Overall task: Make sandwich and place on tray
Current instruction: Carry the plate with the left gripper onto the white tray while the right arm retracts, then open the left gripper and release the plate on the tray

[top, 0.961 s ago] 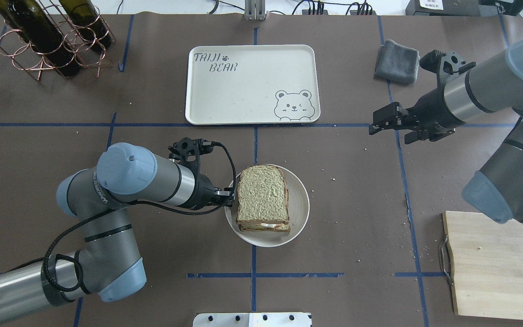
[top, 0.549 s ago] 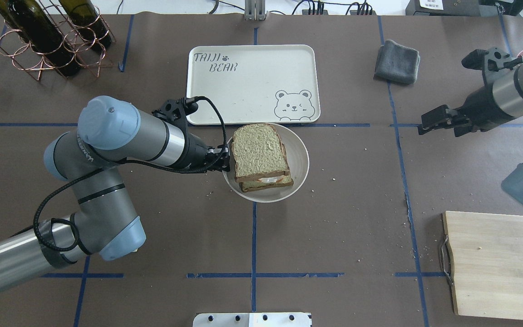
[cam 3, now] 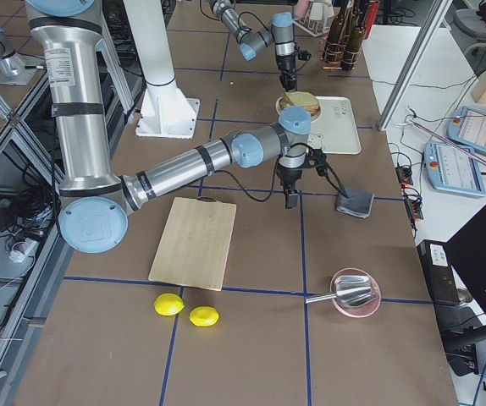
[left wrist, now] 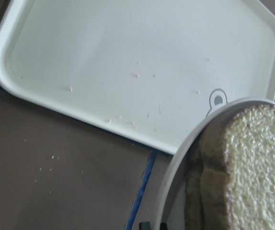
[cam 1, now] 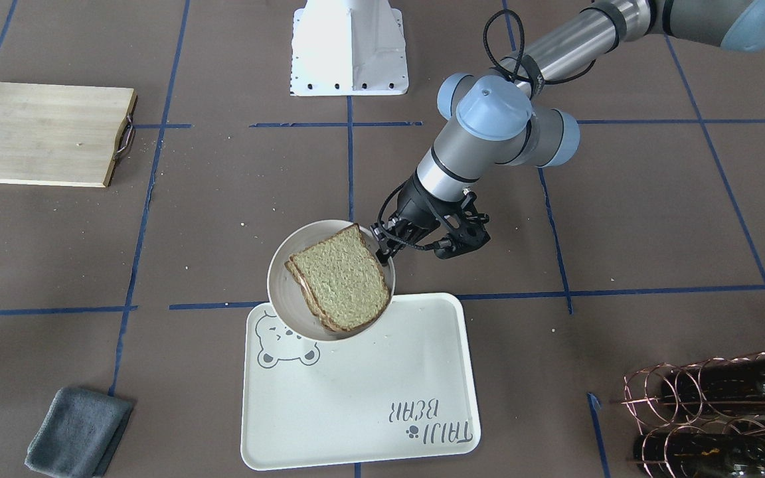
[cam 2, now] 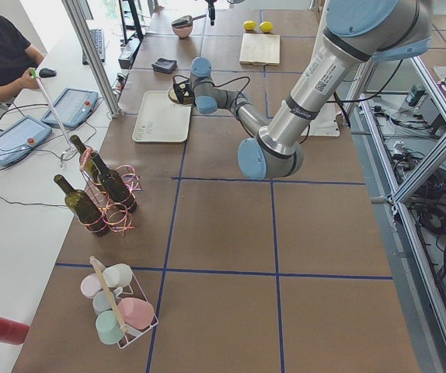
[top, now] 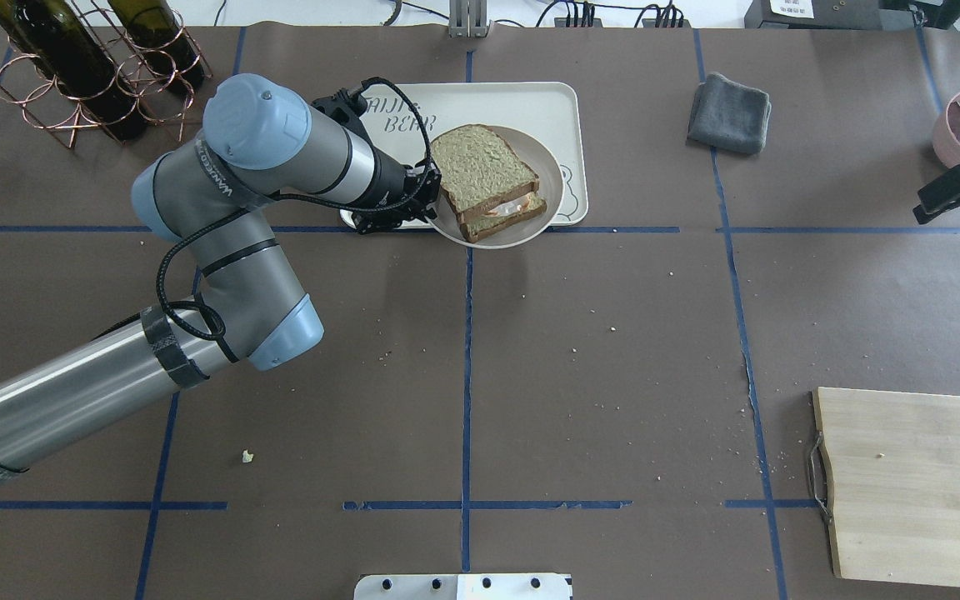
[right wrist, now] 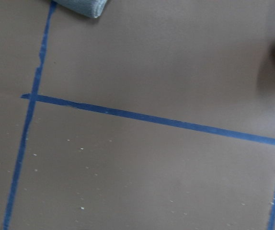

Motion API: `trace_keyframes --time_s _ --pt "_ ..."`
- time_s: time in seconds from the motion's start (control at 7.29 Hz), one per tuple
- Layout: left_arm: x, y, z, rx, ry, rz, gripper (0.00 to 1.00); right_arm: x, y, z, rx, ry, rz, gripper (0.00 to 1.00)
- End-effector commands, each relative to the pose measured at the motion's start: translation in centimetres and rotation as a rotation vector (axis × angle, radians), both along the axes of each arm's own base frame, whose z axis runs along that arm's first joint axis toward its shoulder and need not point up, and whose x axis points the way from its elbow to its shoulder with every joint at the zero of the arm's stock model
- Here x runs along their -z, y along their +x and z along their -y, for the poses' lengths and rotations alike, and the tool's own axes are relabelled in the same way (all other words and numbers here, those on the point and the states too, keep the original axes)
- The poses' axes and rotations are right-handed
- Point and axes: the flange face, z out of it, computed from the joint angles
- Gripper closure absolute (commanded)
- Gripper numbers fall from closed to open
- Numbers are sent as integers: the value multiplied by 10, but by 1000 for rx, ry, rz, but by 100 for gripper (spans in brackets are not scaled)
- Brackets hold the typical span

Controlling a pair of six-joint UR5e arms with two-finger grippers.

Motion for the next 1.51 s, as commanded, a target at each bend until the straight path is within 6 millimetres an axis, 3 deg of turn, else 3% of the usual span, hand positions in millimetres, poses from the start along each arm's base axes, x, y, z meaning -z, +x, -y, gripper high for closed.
trace_keyframes --time_s 0.0,0.14,0.41,0.69,0.96,1.1,1.37 --pt "-7 19 52 179 -118 40 100 -54 61 1 20 -28 -1 0" --pt "-17 29 62 216 -138 37 100 -65 69 -5 -1 -65 28 0" --pt "-41 46 76 257 -155 68 100 -58 71 -4 -8 -59 57 0" --pt "-41 53 72 252 -161 67 100 -62 72 -5 -7 -65 54 0" --pt "-40 50 69 236 -126 73 22 -61 73 -3 -12 -66 54 0" --pt "-42 29 55 204 -45 67 0 -61 74 -2 -13 -65 56 0" --pt "-77 -22 15 133 129 117 0 -62 78 -2 -20 -67 54 0"
